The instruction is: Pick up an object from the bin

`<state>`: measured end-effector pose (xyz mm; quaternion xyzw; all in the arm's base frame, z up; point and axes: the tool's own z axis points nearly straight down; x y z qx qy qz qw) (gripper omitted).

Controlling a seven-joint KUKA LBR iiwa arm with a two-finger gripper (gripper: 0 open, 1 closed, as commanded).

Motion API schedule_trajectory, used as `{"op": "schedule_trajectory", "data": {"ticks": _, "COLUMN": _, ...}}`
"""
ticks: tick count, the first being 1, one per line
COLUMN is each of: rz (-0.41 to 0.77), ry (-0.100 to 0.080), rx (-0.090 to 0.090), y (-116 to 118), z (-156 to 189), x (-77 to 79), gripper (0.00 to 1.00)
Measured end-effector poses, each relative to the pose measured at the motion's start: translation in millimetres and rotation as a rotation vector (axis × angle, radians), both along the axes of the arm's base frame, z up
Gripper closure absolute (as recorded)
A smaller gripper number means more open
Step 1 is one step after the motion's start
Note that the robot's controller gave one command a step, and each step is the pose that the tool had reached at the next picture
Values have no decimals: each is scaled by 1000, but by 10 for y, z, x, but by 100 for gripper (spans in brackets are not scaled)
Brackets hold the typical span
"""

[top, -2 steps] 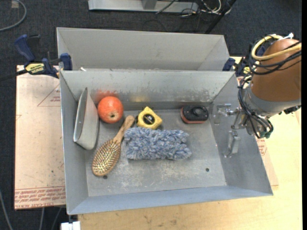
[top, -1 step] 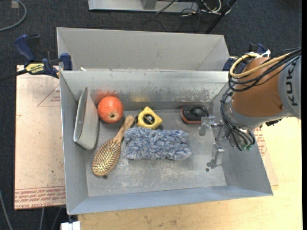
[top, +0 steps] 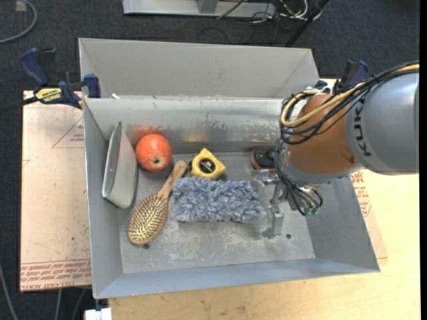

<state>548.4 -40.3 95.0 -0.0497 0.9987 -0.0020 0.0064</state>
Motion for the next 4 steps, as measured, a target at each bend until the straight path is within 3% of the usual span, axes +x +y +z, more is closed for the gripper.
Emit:
{"op": "schedule_trajectory", "data": {"ticks": 1, "rz": 59, "ry": 9, "rx": 5, "y": 464, "z": -247, "x": -90, "gripper": 100}}
{"op": "schedule_trajectory", "data": {"ticks": 2, "rz": 59, "ry": 9, "rx": 5, "y": 464, "z": -247, "x": -90, "gripper": 100}}
{"op": "schedule_trajectory", "data": {"ticks": 3, "rz": 58, "ry": 20, "rx": 5, "y": 479, "z": 80, "x": -162, "gripper": 100}}
{"op": "schedule_trajectory", "data": {"ticks": 4, "rz": -17, "ry": 6, "rx": 6, "y": 128, "z": 647, "x": 142, "gripper": 0}}
